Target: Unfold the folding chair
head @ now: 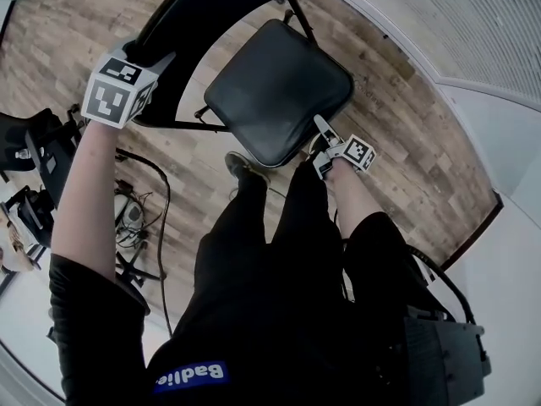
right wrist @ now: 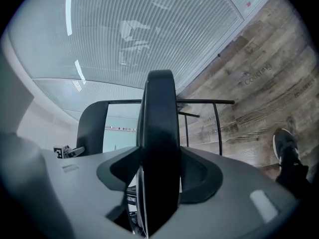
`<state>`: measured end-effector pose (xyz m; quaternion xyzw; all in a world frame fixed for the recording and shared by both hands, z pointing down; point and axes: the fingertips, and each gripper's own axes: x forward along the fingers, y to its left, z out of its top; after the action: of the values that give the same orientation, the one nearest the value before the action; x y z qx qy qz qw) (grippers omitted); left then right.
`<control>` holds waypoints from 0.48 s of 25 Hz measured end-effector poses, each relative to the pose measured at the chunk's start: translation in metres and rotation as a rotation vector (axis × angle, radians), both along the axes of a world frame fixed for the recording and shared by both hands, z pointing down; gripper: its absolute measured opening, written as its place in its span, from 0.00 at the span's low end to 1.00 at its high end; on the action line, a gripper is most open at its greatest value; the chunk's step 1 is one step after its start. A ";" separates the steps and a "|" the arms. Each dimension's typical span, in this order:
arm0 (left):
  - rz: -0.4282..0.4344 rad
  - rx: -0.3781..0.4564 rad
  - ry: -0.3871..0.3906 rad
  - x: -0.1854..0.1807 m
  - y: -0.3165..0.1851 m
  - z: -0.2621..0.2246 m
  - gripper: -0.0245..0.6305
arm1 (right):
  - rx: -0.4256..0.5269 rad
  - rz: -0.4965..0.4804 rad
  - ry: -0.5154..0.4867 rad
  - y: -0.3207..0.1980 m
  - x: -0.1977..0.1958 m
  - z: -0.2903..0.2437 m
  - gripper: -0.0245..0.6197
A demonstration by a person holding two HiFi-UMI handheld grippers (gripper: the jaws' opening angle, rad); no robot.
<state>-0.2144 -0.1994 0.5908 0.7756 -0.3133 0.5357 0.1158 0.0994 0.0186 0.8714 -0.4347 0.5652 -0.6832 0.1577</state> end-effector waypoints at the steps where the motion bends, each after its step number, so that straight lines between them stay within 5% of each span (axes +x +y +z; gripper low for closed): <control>1: -0.002 0.000 0.006 -0.001 -0.001 0.001 0.34 | 0.001 0.002 0.002 0.001 0.002 0.003 0.35; 12: -0.043 -0.009 0.052 -0.016 -0.015 0.021 0.35 | 0.033 -0.010 -0.005 0.000 0.018 0.039 0.36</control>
<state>-0.2305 -0.2143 0.6121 0.7818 -0.3244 0.5140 0.1389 0.1175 0.0188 0.9109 -0.4276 0.5782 -0.6755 0.1630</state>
